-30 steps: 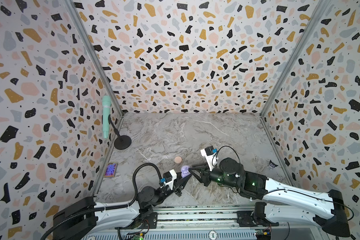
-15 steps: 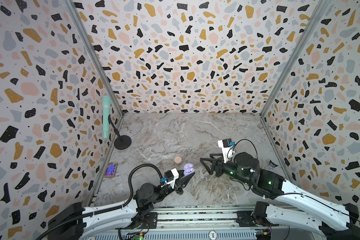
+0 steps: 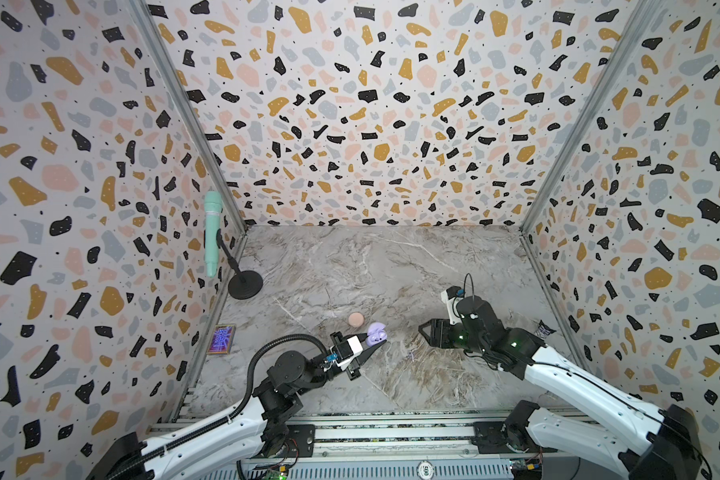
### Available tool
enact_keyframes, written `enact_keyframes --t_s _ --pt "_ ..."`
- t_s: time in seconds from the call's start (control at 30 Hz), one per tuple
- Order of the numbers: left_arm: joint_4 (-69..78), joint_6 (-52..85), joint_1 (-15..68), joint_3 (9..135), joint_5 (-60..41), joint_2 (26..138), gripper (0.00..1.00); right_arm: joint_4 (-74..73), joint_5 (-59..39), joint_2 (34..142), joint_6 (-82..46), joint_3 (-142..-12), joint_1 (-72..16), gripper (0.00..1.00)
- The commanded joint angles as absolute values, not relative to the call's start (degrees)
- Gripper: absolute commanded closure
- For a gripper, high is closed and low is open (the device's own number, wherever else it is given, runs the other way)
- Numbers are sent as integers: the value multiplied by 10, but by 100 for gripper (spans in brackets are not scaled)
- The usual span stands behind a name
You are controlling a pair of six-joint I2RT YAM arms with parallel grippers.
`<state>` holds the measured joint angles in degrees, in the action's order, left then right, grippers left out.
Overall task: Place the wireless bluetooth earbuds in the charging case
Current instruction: 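Move the right gripper back over the remaining lilac earbud on the table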
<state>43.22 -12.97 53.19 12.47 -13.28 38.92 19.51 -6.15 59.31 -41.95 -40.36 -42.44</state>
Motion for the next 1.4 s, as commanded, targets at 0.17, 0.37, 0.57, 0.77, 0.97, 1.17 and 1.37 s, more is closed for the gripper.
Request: enact_keyframes --t_s 0.17,0.37,0.57,0.77,0.97,1.17,1.37 --pt "382 -216 531 106 -144 347 100 177 -94 679 -472 -394 -444 55" --pt "358 -238 536 113 -149 342 100 180 -67 750 -487 -421 -474 65" --pt "353 -239 544 113 -156 344 100 190 -37 792 -501 -443 -489 69" --pt "350 -242 548 116 -163 348 100 202 -13 811 -504 -465 -496 74" --pt "344 -247 550 118 -166 351 100 211 0 832 -506 -479 -500 77" --pt "342 -249 551 120 -170 356 100 215 5 855 -503 -493 -505 80" --pt "343 -249 552 120 -171 357 100 215 10 872 -503 -500 -508 81"
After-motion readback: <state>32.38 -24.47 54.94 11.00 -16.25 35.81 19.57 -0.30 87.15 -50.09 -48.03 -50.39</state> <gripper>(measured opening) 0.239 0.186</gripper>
